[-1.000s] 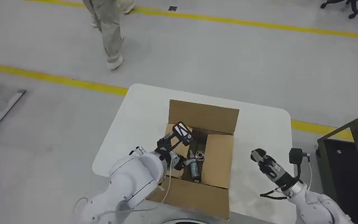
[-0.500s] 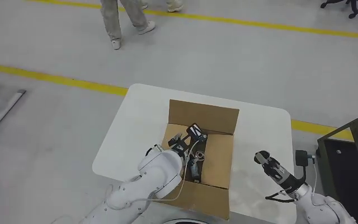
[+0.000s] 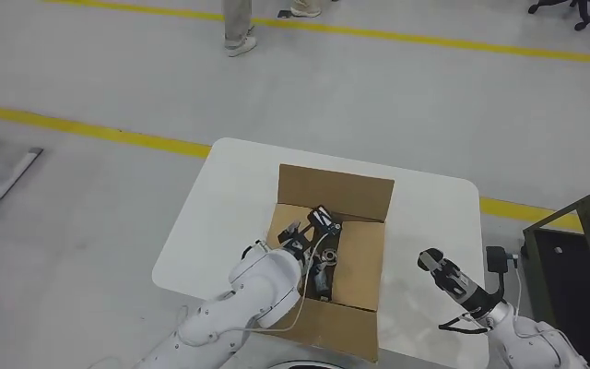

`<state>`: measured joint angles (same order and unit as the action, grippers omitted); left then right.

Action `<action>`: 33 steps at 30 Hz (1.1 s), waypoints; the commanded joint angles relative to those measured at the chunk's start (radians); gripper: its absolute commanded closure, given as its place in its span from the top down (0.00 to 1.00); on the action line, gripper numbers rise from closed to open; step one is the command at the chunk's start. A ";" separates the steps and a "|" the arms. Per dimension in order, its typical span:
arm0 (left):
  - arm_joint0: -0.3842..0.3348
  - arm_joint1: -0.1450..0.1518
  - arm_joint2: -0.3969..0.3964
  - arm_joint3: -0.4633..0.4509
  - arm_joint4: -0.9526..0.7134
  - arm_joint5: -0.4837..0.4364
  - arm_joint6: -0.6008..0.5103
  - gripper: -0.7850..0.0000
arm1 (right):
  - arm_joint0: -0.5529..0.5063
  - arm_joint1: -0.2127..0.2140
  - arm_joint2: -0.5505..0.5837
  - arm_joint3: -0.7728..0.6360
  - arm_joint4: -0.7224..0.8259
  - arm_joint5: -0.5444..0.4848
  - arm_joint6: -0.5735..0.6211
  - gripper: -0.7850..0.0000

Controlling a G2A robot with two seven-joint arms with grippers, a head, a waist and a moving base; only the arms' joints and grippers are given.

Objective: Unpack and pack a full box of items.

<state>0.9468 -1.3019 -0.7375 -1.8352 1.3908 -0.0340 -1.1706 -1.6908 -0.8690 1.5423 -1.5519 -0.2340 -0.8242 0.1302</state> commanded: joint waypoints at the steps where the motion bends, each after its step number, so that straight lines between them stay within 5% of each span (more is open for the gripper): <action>1: -0.011 -0.011 0.022 0.026 0.006 0.018 0.008 1.00 | 0.003 -0.002 0.001 0.003 0.001 0.000 0.004 0.00; 13: -0.115 -0.087 0.155 0.258 0.138 0.085 -0.032 1.00 | 0.023 -0.012 0.000 0.034 0.011 -0.018 0.030 0.00; 26: -0.136 -0.136 0.164 0.387 0.244 0.119 -0.087 1.00 | 0.046 -0.023 -0.015 0.067 0.037 -0.025 0.060 0.00; 28: -0.134 -0.140 0.153 0.394 0.251 0.118 -0.095 0.85 | 0.049 -0.025 -0.018 0.070 0.040 -0.025 0.063 0.00; 31: -0.132 -0.144 0.140 0.394 0.273 0.119 -0.106 0.49 | 0.053 -0.028 -0.021 0.075 0.044 -0.025 0.068 0.00; 33: -0.128 -0.147 0.133 0.388 0.293 0.117 -0.114 0.39 | 0.055 -0.029 -0.022 0.077 0.046 -0.025 0.072 0.00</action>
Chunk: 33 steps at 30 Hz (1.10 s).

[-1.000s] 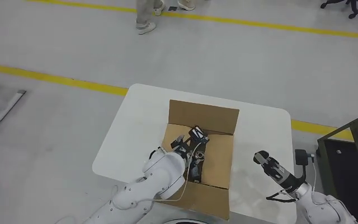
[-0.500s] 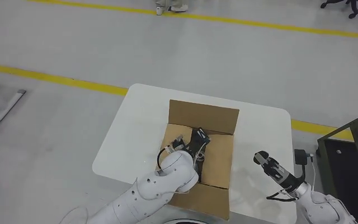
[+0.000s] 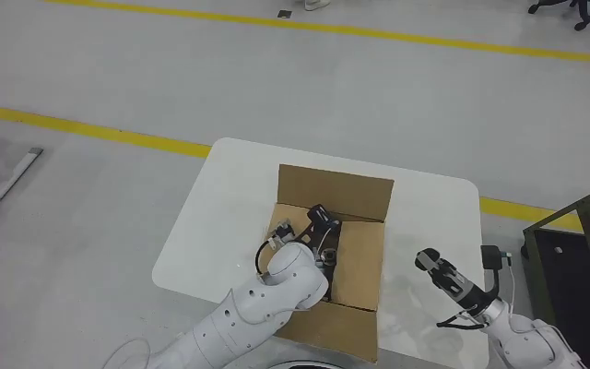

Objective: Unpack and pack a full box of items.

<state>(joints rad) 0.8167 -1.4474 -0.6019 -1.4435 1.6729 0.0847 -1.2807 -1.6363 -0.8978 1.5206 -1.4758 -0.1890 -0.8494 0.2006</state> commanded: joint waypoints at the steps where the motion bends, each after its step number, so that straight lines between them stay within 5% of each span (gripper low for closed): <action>1: 0.006 -0.002 -0.006 -0.010 0.017 -0.005 -0.008 0.31 | 0.002 -0.001 0.000 0.002 0.001 0.000 0.003 0.00; 6: 0.026 -0.006 -0.028 -0.046 0.051 -0.023 -0.026 0.00 | 0.007 -0.005 0.000 0.009 0.011 -0.004 0.011 0.00; 18: 0.066 -0.014 -0.108 -0.137 0.074 -0.052 -0.030 0.00 | 0.022 -0.012 0.004 0.022 0.030 -0.003 0.031 0.00; 33: 0.163 -0.023 -0.358 -0.299 -0.344 0.044 -0.016 0.00 | 0.021 -0.012 0.066 0.020 0.064 0.008 0.057 0.00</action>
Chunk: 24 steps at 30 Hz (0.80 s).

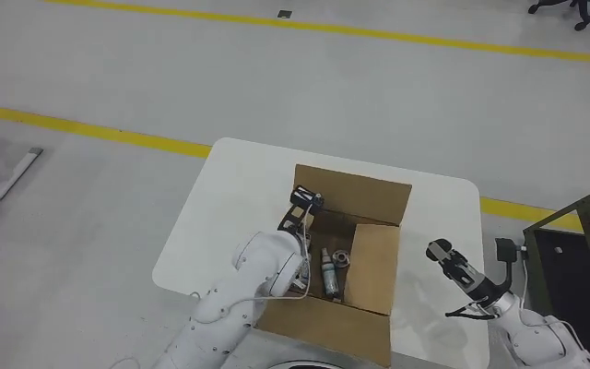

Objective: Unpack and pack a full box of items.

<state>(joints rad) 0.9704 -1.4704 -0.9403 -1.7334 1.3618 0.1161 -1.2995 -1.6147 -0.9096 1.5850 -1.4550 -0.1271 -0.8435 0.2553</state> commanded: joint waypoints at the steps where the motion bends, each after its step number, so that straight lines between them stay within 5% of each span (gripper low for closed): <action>1: 0.016 0.001 -0.044 -0.015 -0.061 0.029 0.004 0.00 | 0.000 -0.001 0.003 -0.002 0.003 0.004 0.005 0.00; 5: 0.037 0.006 -0.122 -0.013 -0.142 0.044 0.022 0.00 | 0.009 -0.002 0.004 -0.010 0.007 0.010 0.020 0.00; 8: 0.047 0.012 -0.157 -0.015 -0.152 0.033 0.023 1.00 | 0.016 -0.003 0.003 -0.017 0.007 0.013 0.031 0.00; 24: 0.084 0.042 -0.198 -0.079 0.142 -0.029 -0.029 1.00 | 0.058 -0.015 -0.052 -0.015 0.001 0.029 0.092 0.00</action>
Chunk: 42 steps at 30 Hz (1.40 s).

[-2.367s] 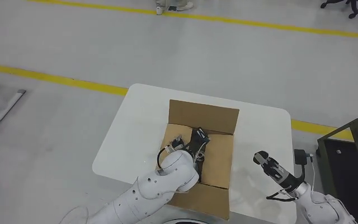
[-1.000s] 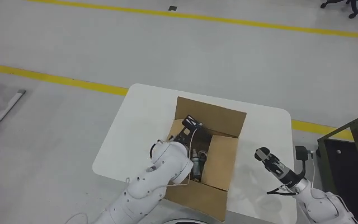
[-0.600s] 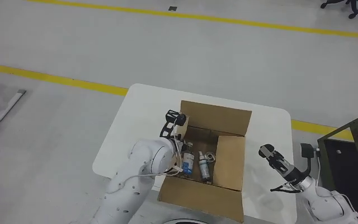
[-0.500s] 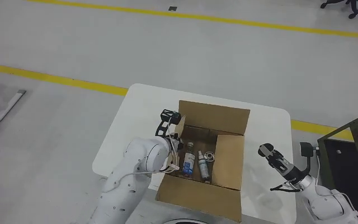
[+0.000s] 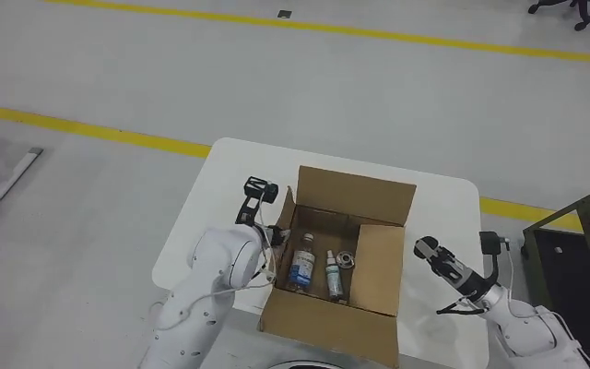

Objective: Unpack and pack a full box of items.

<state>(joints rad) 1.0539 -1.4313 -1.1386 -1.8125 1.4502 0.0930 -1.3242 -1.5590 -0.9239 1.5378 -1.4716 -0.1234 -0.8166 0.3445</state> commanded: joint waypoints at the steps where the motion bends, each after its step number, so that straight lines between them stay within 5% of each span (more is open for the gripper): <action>1: 0.004 0.004 0.000 -0.004 0.078 -0.009 -0.008 1.00 | 0.005 -0.002 -0.009 0.003 -0.004 0.002 0.004 0.00; 10: 0.028 0.014 0.027 0.020 0.352 -0.058 -0.032 1.00 | 0.026 -0.009 -0.037 0.026 -0.018 0.006 0.016 0.00; 28: 0.059 -0.010 0.064 0.118 0.411 -0.032 0.000 1.00 | 0.042 -0.016 -0.048 0.046 -0.019 0.008 0.035 0.00; 42: 0.055 -0.028 0.068 -0.128 0.377 -0.064 -0.014 1.00 | -0.006 -0.017 0.044 0.041 -0.018 0.062 -0.072 0.00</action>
<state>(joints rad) 1.1108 -1.4568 -1.0747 -1.9196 1.8480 0.0338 -1.3393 -1.5609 -0.9408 1.5774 -1.4303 -0.1424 -0.7562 0.2771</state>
